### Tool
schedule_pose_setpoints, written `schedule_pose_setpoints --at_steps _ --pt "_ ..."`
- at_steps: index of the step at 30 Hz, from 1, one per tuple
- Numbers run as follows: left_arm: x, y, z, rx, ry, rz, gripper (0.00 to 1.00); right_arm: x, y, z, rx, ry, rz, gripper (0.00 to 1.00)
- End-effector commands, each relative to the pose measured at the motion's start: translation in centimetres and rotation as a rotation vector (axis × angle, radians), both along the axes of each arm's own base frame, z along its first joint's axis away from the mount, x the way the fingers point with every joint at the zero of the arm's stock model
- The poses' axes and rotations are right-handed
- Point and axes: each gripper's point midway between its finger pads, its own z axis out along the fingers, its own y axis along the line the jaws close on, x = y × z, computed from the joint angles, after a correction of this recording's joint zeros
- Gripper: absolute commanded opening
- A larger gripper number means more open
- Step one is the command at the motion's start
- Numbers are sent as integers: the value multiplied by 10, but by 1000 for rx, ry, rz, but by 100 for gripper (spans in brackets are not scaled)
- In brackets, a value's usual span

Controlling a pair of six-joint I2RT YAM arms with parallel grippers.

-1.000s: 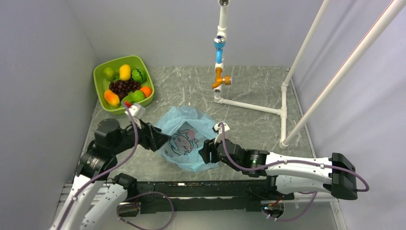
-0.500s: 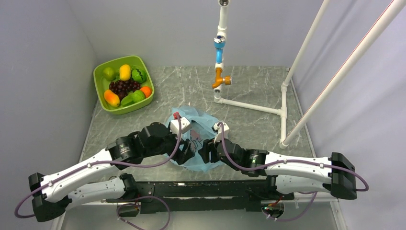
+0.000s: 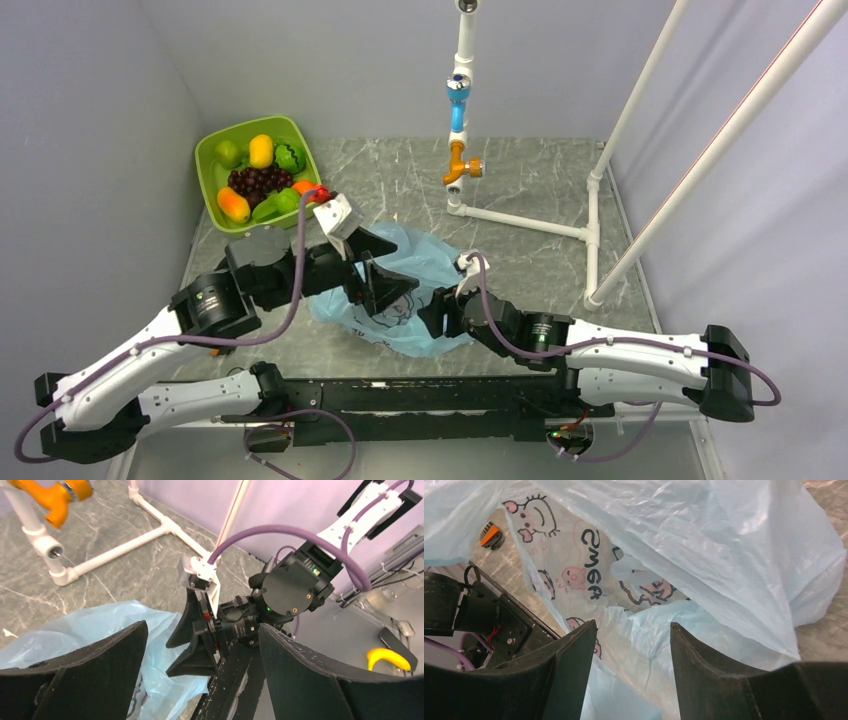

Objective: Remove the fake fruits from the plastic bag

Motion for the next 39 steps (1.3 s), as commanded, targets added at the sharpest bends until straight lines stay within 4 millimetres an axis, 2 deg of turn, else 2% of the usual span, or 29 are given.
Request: schedule_pose_setpoints --at_steps 1,6,13,17,19,21,24,28,30,32,33,35,39 --pt "-9 -26 -37 93 108 -104 86 5 -12 8 39 -18 -53 59" --pt "-2 -31 -102 220 253 -47 79 5 -21 7 47 -19 -72 58" --pt "10 -12 -189 331 391 131 70 4 -22 1 46 -7 -76 58" --pt "40 -2 -224 352 373 322 76 6 -21 1 37 -16 -83 57" --pt "59 2 -235 330 332 420 78 14 -32 2 12 -20 -153 57" --pt "75 -5 -238 300 290 456 80 18 -42 0 -33 -23 -203 58" --pt "100 -3 -246 297 296 550 85 23 -48 7 -108 -52 -215 60" --pt "123 -1 -247 281 315 589 85 26 -53 34 -196 -102 -194 78" --pt "128 0 -241 262 299 600 84 28 -61 46 -220 -128 -199 86" --pt "130 0 -236 234 283 595 84 28 -64 52 -225 -160 -182 98" --pt "131 0 -232 216 282 590 83 29 -64 51 -231 -172 -177 99" --pt "131 0 -227 198 273 587 82 31 -58 46 -225 -177 -152 99" --pt "128 1 -223 172 263 575 82 39 -29 37 -139 -150 -92 99"
